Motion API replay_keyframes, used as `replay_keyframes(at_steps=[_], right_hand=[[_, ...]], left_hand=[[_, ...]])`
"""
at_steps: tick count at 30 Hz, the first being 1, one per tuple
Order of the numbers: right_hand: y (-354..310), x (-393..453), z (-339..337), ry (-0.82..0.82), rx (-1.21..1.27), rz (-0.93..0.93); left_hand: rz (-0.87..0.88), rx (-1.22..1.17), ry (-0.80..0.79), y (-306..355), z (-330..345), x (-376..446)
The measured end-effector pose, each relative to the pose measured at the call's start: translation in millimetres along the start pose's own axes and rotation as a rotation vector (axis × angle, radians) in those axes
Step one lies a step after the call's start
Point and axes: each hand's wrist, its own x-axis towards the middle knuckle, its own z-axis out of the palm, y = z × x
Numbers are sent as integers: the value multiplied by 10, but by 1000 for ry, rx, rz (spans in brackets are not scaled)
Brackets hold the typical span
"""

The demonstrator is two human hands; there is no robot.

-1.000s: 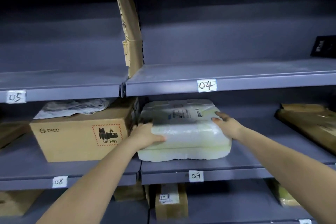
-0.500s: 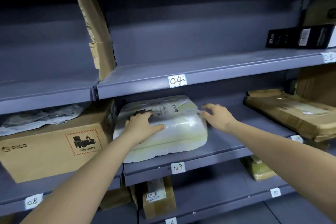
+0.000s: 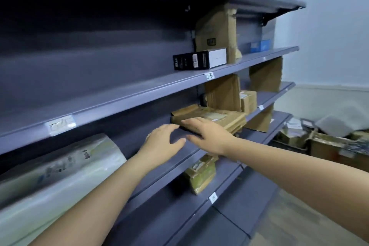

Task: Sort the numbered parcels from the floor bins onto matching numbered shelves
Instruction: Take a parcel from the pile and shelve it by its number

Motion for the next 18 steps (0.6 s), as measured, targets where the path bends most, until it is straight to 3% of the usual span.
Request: replay_keyframes(at_steps=[13,18], right_hand=[[2146,-1203,-1163,5,-277,257],[3104,-1626,-1573,-33,-415,353]], left_hand=[[327,-63,-156,1910,1531,1293],[458,50,-200,2707,2230,1800]])
